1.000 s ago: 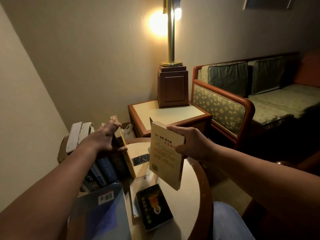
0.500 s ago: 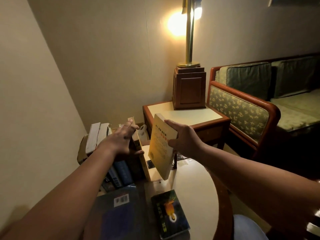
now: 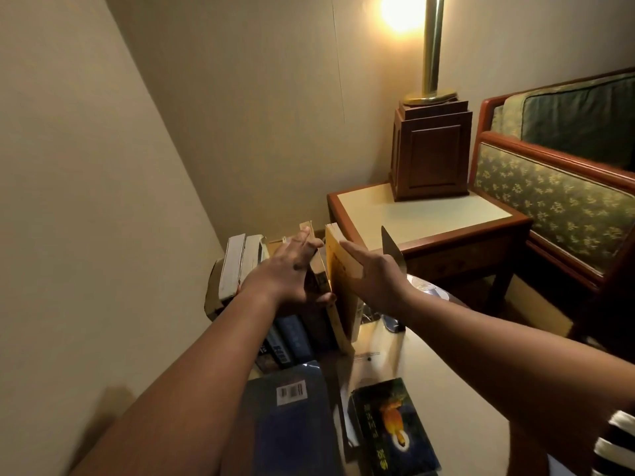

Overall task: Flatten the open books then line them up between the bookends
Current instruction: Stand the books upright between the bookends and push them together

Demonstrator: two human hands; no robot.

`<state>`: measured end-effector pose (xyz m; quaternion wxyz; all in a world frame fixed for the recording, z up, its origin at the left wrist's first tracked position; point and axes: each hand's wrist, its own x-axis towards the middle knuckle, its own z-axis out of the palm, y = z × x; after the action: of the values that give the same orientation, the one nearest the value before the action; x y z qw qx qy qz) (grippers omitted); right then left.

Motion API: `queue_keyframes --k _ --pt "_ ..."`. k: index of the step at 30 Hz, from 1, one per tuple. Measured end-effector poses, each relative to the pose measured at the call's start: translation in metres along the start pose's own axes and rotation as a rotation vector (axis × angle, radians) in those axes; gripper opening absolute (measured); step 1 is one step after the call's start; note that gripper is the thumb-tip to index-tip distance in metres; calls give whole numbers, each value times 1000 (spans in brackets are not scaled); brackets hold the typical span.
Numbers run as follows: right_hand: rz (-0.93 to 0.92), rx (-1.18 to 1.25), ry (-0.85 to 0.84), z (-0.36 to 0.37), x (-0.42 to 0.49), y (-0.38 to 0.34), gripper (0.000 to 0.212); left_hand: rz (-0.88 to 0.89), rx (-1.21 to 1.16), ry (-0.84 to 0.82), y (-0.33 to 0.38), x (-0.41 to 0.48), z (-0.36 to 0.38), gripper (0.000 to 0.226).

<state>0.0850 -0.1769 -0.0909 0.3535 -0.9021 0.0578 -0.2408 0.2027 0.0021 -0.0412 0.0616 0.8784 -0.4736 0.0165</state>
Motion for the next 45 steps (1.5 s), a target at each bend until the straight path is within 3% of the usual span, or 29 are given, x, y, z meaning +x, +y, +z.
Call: queue_keyframes --k 6,10,13,21,27,31,35,40,45 --pt "27 105 -85 9 -7 0 60 10 3 20 1 0 0 101" --pt "226 525 -168 11 -16 -1 46 14 0 27 2 -1 0 100" --pt "235 669 -137 18 -27 4 38 9 11 35 3 -1 -1 99" --pt "256 774 -120 34 -19 14 51 2 -7 26 3 0 -1 99" --pt "294 807 -248 57 -16 25 61 44 -9 51 1 0 0 99" --pt "342 930 -239 68 -17 17 68 66 -31 50 0 2 -2 97" --pt "377 867 -254 70 -13 18 84 31 -149 116 0 11 -10 90" --pt "363 822 -259 69 -10 31 65 198 -109 66 20 29 -5 73" --pt "368 818 -334 58 -7 35 76 164 -77 59 18 31 1 51"
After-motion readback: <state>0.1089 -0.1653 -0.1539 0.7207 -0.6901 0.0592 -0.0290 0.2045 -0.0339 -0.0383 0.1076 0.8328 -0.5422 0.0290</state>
